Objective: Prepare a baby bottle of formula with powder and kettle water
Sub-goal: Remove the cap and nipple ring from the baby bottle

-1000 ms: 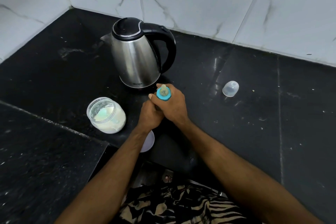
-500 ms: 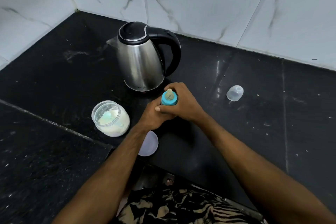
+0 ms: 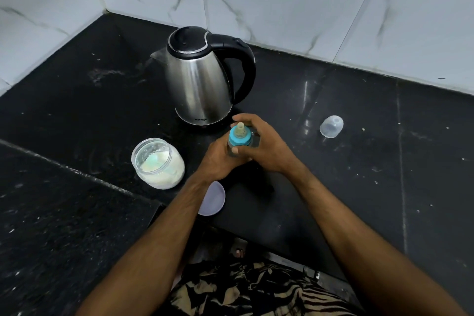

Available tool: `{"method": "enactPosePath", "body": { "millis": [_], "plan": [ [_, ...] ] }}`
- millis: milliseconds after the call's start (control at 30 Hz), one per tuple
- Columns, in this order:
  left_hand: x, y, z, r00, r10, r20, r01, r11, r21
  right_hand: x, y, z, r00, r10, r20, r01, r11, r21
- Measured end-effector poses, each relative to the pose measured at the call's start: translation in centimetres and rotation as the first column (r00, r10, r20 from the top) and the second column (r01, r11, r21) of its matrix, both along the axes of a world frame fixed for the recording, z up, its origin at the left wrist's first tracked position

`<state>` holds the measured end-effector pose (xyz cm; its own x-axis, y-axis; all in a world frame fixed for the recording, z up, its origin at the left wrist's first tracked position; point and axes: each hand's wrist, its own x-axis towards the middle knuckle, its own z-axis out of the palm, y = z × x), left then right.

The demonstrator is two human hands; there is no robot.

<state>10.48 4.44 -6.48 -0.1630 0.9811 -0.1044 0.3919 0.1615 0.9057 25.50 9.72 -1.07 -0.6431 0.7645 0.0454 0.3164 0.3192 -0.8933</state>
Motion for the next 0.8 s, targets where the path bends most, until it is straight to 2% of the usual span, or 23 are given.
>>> {"method": "enactPosePath", "body": {
  "millis": [133, 233, 300, 500, 667, 800],
  "plan": [
    [0.1, 0.0, 0.1, 0.999, -0.017, -0.033, 0.017, 1.000, -0.006, -0.2, -0.5, -0.1, 1.000, -0.011, -0.020, 0.011, 1.000, 0.015],
    [0.1, 0.0, 0.3, 0.999, -0.030, -0.043, 0.030, 1.000, -0.009, -1.1, -1.6, -0.3, 0.979, -0.205, -0.010, 0.204, 0.971, 0.126],
    [0.2, 0.0, 0.5, 0.999, -0.034, -0.040, 0.033, 0.999, -0.017, -1.3, -1.9, -0.2, 0.962, -0.272, -0.005, 0.270, 0.951, 0.152],
    [0.1, -0.1, 0.4, 0.999, -0.026, -0.025, 0.025, 1.000, -0.012, -0.3, -1.7, 0.0, 0.988, -0.150, -0.044, 0.151, 0.988, 0.020],
    [0.3, 0.1, 0.4, 0.998, -0.039, -0.040, 0.037, 0.999, -0.038, -1.0, -2.1, 0.0, 0.954, -0.301, -0.002, 0.298, 0.946, 0.131],
    [0.4, 0.0, 0.6, 0.999, -0.032, -0.031, 0.030, 0.999, -0.043, -1.0, -2.2, 0.2, 0.962, -0.273, -0.014, 0.273, 0.954, 0.120]
  ]
}}
